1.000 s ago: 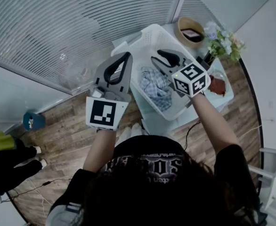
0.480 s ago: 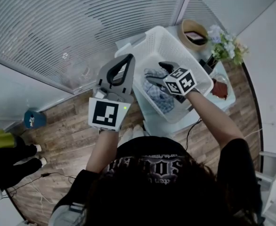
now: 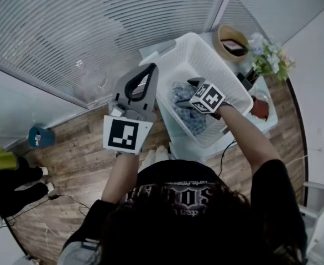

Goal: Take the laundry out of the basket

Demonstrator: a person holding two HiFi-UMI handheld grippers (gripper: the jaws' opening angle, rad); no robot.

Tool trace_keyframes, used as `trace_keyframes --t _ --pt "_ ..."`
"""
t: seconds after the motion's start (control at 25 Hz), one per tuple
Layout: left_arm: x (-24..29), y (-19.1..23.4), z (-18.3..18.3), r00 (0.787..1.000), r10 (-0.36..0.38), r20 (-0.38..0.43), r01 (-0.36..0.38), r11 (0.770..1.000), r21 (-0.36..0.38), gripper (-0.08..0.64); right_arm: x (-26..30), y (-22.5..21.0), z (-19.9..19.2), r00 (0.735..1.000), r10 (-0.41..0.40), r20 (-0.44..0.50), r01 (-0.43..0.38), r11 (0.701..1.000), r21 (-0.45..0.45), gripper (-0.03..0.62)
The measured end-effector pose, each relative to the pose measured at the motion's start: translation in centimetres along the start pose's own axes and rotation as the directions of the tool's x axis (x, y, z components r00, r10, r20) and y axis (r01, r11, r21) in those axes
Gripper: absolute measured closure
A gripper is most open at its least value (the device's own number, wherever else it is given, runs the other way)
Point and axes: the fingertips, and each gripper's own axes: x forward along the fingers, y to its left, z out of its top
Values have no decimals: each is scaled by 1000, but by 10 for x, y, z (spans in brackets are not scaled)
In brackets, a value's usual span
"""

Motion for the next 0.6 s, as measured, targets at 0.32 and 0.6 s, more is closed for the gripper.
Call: trace_keyframes --t 0.32,0.6 --pt "3 -3 -2 1000 -10 -7 10 1000 8 561 15 3 -23 995 2 -96 -4 1000 -15 160" --pt "5 -8 -1 1000 -20 -11 20 1000 18 561 13 -2 -29 981 -26 -194 13 998 -68 247"
